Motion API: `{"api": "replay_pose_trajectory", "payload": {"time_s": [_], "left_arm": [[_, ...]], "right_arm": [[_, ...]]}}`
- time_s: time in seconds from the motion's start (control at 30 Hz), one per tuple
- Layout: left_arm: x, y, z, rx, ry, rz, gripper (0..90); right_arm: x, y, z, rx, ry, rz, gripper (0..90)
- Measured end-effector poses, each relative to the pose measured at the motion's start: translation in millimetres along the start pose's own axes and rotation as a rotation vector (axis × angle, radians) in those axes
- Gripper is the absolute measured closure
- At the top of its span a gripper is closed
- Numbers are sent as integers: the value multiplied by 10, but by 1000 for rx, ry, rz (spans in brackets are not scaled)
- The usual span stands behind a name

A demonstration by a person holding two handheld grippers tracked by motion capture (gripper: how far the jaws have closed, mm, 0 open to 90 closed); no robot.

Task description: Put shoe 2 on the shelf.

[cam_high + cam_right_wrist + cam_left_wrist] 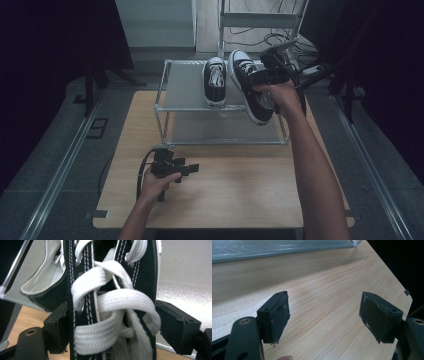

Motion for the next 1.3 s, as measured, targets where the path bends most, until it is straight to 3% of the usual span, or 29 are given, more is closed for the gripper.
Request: {"api": "replay_pose_trajectory", "payload": {"time_s": [0.53,1.1,1.3], "left_arm": [[-27,-64,74,2,22,14,243],[-35,-52,71,8,22,7,242],[-39,-59,89,12,27,16,242]], "right_arm": [[-287,2,-196,25,12,-108,197],[-412,2,-424,56,9,-188,197],[-487,6,-496,60,18,-240,197]]}}
Point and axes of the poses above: each handheld gripper's, and its own axes: z roughly backward along the jaws, x roughly out of its underside, y roughly to its right, the point moved 10 cm from there along -z, roughly forward along the jaws, and after that the axes turned 1 degree about x, right-handed, at the moved point
